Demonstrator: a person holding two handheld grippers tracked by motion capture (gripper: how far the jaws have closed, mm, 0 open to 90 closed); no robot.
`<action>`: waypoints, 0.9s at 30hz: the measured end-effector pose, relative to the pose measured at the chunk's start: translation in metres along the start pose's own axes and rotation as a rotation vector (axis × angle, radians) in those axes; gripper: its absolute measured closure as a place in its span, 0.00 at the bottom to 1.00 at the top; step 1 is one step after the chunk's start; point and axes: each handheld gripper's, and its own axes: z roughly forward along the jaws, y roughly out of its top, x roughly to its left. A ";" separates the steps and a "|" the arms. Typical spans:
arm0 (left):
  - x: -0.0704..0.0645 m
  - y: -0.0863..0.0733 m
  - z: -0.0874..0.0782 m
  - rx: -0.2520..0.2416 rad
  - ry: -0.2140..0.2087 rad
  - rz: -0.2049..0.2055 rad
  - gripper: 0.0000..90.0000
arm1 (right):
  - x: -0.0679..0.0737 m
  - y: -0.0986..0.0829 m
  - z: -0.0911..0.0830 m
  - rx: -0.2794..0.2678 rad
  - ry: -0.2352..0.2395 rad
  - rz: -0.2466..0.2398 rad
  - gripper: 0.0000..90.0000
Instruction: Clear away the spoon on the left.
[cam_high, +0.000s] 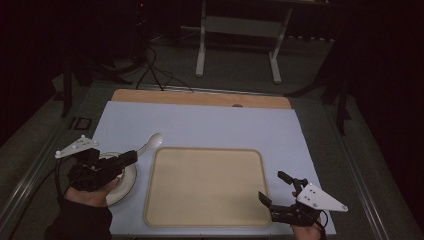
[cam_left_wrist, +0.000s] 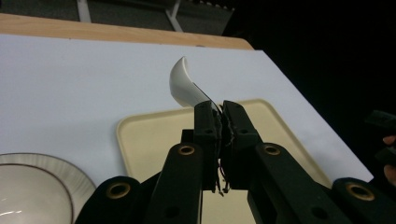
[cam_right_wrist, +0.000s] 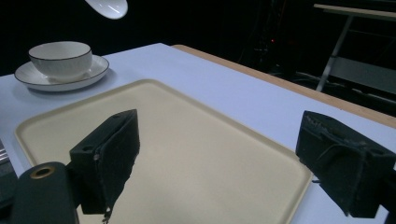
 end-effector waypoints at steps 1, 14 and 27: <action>-0.002 0.000 0.002 -0.002 -0.005 0.002 0.96 | 0.000 0.000 0.000 -0.003 0.001 0.001 0.15; -0.019 -0.008 0.023 -0.027 -0.011 0.025 0.96 | -0.002 0.000 -0.001 -0.009 0.000 0.006 0.15; -0.037 -0.022 0.045 -0.064 -0.037 0.033 0.96 | -0.002 0.000 -0.001 -0.007 -0.001 0.005 0.15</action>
